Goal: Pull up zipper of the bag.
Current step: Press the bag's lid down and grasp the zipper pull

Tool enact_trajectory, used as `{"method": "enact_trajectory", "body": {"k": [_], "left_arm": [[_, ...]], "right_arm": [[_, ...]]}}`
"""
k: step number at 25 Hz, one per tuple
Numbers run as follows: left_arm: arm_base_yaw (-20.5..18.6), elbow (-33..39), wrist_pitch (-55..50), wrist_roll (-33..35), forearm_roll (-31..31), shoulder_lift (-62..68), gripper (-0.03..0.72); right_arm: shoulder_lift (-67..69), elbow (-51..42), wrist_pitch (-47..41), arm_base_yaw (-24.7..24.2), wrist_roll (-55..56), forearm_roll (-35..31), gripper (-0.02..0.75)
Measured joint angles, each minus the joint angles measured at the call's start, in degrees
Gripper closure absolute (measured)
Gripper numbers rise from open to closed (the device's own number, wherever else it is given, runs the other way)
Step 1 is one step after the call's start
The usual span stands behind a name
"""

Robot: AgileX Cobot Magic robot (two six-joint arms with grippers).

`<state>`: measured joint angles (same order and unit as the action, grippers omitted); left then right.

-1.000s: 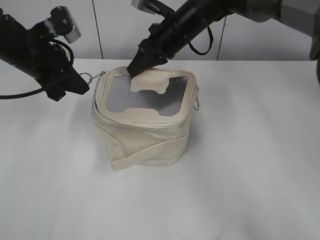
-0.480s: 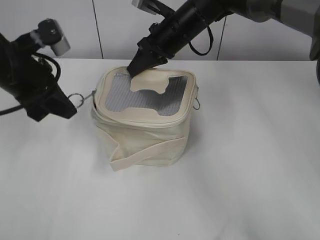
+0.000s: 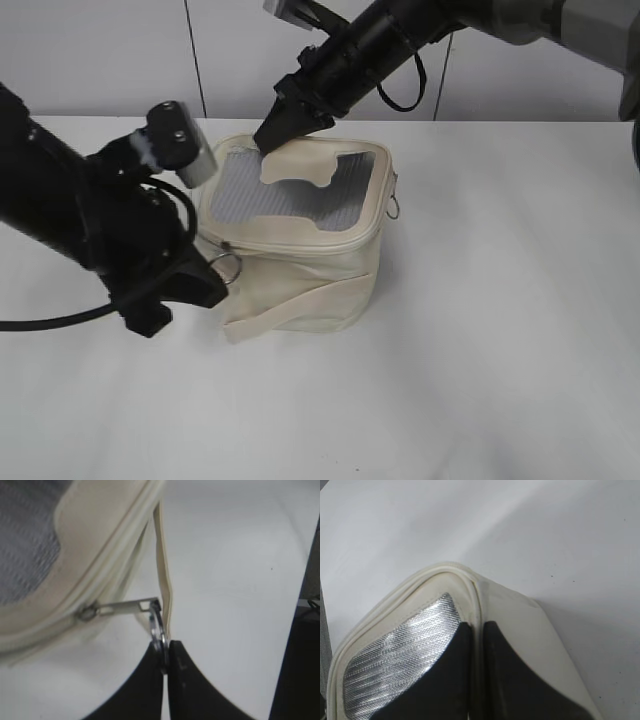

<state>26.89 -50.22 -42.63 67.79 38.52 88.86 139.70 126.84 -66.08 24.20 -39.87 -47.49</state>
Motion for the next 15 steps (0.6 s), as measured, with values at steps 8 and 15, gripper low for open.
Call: {"method": "enact_trajectory", "body": {"k": [8, 15], "left_arm": [[13.6, 0.5, 17.3, -0.1, 2.5, 0.6, 0.697], [14.1, 0.5, 16.8, -2.1, 4.5, 0.6, 0.657]], "right_arm": [[0.0, 0.0, -0.3, 0.1, 0.0, 0.0, 0.694], [0.0, 0.0, -0.8, 0.1, 0.2, 0.0, 0.672]]}}
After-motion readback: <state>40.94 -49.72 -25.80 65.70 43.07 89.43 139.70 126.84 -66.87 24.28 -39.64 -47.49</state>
